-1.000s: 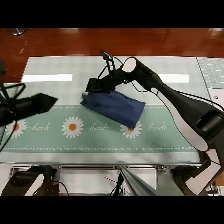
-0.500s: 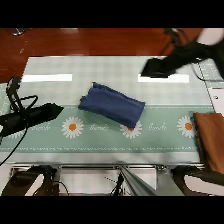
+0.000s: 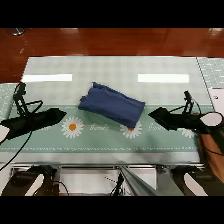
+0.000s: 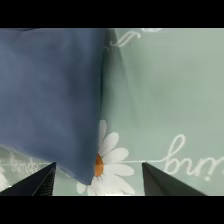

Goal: Fold the shirts.

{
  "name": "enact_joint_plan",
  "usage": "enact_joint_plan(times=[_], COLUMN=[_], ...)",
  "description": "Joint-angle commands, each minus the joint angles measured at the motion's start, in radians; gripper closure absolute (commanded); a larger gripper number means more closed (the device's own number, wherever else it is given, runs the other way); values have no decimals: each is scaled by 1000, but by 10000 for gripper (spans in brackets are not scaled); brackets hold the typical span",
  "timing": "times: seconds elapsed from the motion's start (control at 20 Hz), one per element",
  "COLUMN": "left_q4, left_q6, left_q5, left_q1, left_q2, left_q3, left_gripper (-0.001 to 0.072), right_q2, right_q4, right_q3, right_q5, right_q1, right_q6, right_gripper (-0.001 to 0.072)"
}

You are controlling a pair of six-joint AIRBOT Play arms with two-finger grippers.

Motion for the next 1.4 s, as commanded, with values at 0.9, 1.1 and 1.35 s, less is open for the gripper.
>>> enact_joint_plan(times=[0.9,1.1,1.35], left_q4=[-16,-16,-16], left_q6=[1,1,1], left_q5=[0,0,0], left_q1=[0,0,0], left_q2=[0,0,0], left_q3=[-12,-12,-12], left_gripper=[684,684,684], right_q2=[-495,-494,-478], right_q4=[17,-398,-453], right_q3=[1021,1405,1606], right_q5=[387,582,790], right_q1=[212,195,-48], right_q6=[-193,3,98], right_gripper=[682,682,682])
